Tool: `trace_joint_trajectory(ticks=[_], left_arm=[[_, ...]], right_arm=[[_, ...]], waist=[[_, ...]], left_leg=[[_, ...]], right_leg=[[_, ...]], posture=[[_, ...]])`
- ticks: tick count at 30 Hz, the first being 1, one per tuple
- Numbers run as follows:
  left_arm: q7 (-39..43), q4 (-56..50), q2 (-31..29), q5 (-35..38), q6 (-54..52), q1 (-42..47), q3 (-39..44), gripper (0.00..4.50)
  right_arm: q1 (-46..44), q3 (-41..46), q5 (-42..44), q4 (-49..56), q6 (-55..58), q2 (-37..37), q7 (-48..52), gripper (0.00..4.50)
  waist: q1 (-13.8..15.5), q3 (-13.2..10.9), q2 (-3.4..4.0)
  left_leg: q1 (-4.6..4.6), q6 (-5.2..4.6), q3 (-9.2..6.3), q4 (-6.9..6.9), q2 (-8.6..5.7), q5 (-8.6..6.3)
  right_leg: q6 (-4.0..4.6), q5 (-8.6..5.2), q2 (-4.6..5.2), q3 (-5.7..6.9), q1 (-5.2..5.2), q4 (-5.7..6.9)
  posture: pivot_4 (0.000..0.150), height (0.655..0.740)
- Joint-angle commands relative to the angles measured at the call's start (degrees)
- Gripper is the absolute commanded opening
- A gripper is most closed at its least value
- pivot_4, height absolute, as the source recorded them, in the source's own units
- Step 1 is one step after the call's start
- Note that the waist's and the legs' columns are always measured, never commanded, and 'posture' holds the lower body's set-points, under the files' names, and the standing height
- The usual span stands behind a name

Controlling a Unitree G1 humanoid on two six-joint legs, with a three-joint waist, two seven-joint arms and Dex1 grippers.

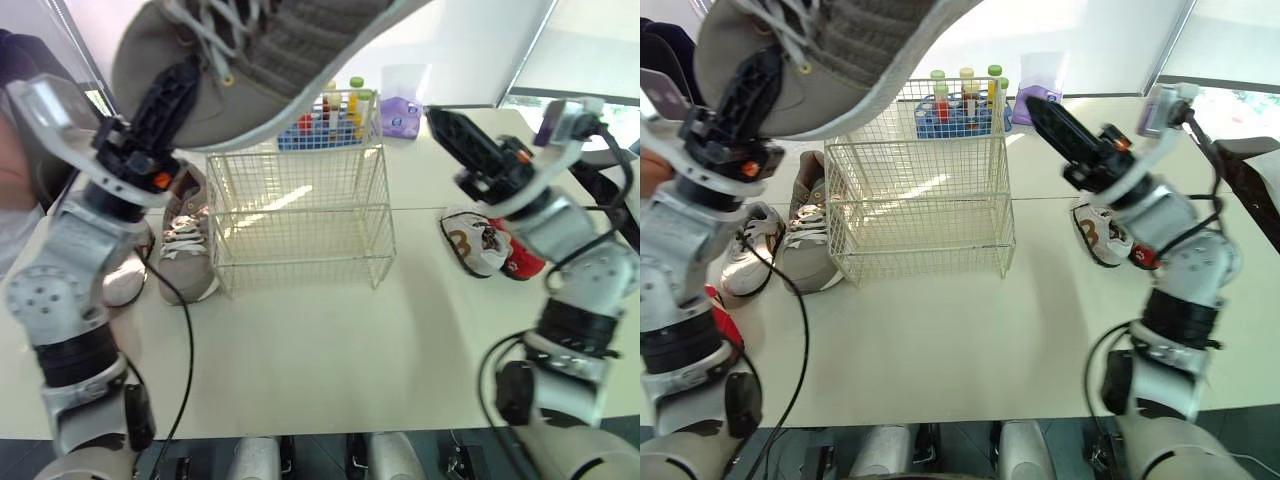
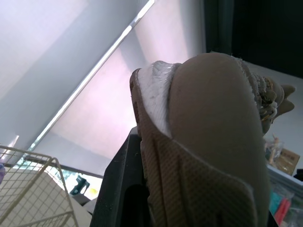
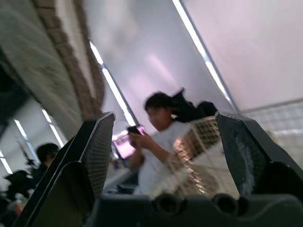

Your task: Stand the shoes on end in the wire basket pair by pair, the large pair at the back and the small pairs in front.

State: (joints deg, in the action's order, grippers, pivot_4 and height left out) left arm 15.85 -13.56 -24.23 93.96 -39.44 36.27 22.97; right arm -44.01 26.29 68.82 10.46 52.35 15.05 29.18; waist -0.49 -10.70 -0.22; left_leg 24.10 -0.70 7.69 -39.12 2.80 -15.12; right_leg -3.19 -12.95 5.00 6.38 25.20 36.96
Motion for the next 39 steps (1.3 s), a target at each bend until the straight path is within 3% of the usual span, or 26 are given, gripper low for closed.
trace_joint_trajectory(ticks=[1, 20, 27, 39], left_arm=[[2.2, 0.7, 1.4, -2.5, 3.0, 2.9, -0.1, 0.77], [3.2, 2.6, 5.7, -10.8, 2.3, 2.0, -4.1, 0.77], [1.7, 3.7, 7.5, -16.9, 4.0, 2.0, -5.7, 0.77], [3.9, 3.2, 7.3, -20.7, 1.2, 0.7, -9.0, 0.77]], right_arm=[[-1.5, -0.6, 3.3, 2.9, -3.3, -1.7, -4.5, 3.66], [-8.1, -8.5, -0.1, 2.3, -14.7, -3.1, -5.5, 3.66], [-9.2, -8.5, 2.4, 2.3, -14.7, -2.8, -5.3, 3.66], [-10.5, -10.0, 1.2, 2.4, -15.5, -3.5, -5.9, 3.66]], waist=[[0.1, 0.0, -0.04], [-0.2, 0.0, -0.05], [-0.2, 0.0, -0.05], [-0.3, 0.0, -0.05]], left_leg=[[0.02, -0.03, 0.0, -0.01, -0.02, -0.02], [0.11, -0.21, 0.0, -0.04, -0.03, -0.11], [0.12, -0.25, 0.0, -0.04, -0.03, -0.13], [0.13, -0.33, -0.01, -0.04, -0.01, -0.18]], right_leg=[[0.0, 0.0, 0.01, 0.0, -0.01, -0.02], [-0.01, 0.0, 0.02, -0.02, 0.03, -0.08], [-0.01, 0.0, 0.02, -0.01, 0.04, -0.09], [-0.01, 0.0, 0.02, -0.01, 0.05, -0.09]], posture=[[0.15, 0.74], [0.15, 0.74], [0.15, 0.74], [0.15, 0.74]])
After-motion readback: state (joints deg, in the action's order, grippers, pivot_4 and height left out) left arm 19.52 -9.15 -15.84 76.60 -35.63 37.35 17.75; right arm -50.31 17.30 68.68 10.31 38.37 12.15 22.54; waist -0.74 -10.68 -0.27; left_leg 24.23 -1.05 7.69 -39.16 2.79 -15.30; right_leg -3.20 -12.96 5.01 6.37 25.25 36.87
